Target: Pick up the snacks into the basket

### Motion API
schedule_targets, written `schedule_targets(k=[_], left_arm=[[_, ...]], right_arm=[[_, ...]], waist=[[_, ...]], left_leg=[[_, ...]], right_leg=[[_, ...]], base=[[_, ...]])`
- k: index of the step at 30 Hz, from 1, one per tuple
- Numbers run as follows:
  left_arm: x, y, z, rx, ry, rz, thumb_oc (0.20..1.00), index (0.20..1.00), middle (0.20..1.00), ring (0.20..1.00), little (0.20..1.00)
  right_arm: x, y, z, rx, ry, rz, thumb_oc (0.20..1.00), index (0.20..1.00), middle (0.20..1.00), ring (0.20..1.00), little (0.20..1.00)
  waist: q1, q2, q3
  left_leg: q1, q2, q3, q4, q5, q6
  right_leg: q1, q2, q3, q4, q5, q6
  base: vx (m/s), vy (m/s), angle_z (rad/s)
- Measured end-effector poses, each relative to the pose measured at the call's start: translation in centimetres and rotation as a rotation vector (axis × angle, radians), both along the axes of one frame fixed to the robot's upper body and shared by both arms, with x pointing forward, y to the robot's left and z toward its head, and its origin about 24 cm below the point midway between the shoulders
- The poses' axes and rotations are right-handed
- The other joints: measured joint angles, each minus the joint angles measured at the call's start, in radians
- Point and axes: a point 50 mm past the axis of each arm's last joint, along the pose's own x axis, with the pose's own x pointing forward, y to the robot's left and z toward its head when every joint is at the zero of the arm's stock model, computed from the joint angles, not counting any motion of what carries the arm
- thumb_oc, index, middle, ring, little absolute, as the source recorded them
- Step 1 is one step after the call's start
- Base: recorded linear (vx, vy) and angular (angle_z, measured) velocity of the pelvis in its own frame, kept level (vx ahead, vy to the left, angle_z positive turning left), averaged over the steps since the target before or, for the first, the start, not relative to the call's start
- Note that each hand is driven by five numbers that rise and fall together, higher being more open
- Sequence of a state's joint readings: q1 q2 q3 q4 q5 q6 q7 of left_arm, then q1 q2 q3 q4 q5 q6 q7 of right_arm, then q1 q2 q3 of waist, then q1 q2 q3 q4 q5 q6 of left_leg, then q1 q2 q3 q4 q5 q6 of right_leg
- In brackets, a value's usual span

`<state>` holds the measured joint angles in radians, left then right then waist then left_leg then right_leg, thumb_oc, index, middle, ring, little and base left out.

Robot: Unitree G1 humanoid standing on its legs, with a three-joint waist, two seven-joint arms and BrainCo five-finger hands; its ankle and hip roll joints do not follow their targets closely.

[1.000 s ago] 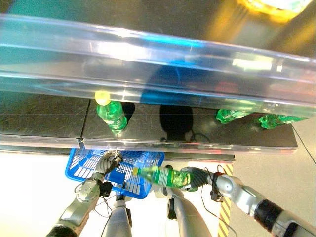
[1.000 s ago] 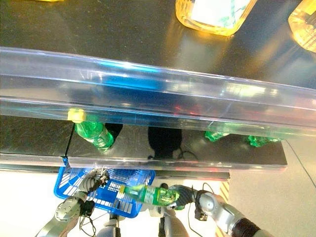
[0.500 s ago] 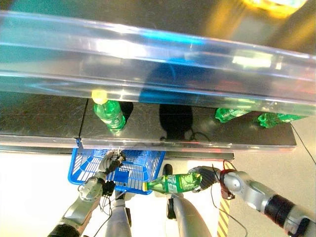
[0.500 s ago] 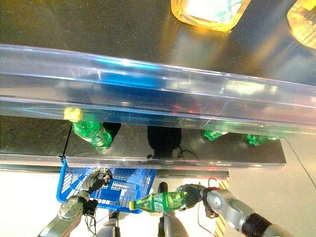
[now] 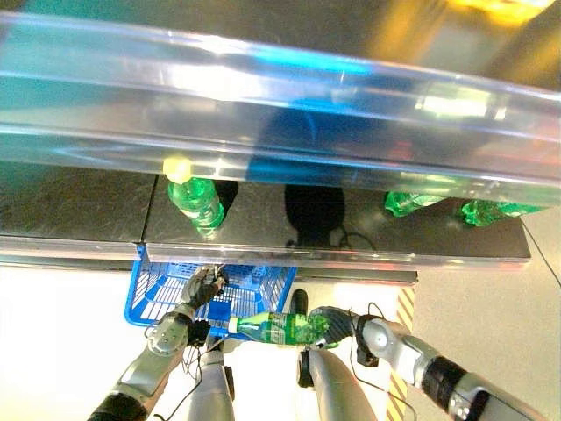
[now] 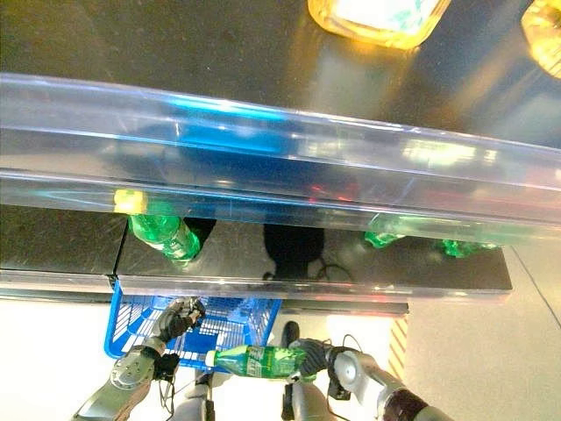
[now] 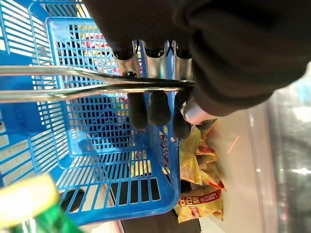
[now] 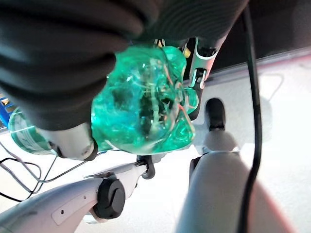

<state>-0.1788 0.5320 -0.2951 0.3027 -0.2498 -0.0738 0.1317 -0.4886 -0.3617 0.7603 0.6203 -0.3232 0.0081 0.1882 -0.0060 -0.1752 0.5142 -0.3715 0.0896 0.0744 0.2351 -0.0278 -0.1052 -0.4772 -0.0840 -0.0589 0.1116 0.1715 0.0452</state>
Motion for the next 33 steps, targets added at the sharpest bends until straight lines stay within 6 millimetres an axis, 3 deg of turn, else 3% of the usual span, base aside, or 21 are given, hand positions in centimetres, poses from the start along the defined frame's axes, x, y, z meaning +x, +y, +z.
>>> schedule_targets(k=[5,11,21,33], left_arm=[[0.2,-0.7,-0.1,-0.022,-0.007,0.001,0.200,0.200,0.200,0.200,0.200],[0.2,-1.3,-0.2,-0.026,-0.005,-0.009,0.200,0.200,0.200,0.200,0.200],[0.3,-1.8,-0.3,-0.015,0.009,-0.020,0.200,0.200,0.200,0.200,0.200],[0.3,-2.5,-0.4,-0.027,0.023,-0.049,0.200,0.200,0.200,0.200,0.200]], right_arm=[[0.8,0.6,0.0,0.019,-0.012,-0.071,0.200,0.200,0.200,0.200,0.200],[0.3,1.2,-1.6,0.138,0.086,-0.224,0.200,0.200,0.200,0.200,0.200],[0.5,2.8,-2.3,0.289,0.178,-0.398,0.200,0.200,0.200,0.200,0.200],[2.7,3.9,0.3,0.310,0.088,-0.392,0.200,0.200,0.200,0.200,0.200]], waist=[[0.013,0.017,0.011],[0.022,0.023,0.015],[0.036,0.039,0.025],[0.073,0.048,0.027]], left_leg=[[-0.012,0.000,-0.001,0.005,0.000,0.000],[-0.023,-0.003,-0.007,0.015,0.000,0.000],[-0.063,-0.007,-0.017,0.041,0.000,0.001],[-0.097,-0.014,-0.024,0.063,0.000,0.002]], right_leg=[[-0.015,0.000,0.000,0.009,0.000,-0.001],[-0.023,-0.004,-0.002,0.019,-0.002,-0.006],[-0.063,-0.010,-0.005,0.049,-0.006,-0.011],[-0.097,-0.019,-0.007,0.080,-0.012,-0.022]], base=[[0.00,0.000,0.00],[0.00,0.007,0.03],[0.00,0.004,0.02],[0.00,0.003,0.02]])
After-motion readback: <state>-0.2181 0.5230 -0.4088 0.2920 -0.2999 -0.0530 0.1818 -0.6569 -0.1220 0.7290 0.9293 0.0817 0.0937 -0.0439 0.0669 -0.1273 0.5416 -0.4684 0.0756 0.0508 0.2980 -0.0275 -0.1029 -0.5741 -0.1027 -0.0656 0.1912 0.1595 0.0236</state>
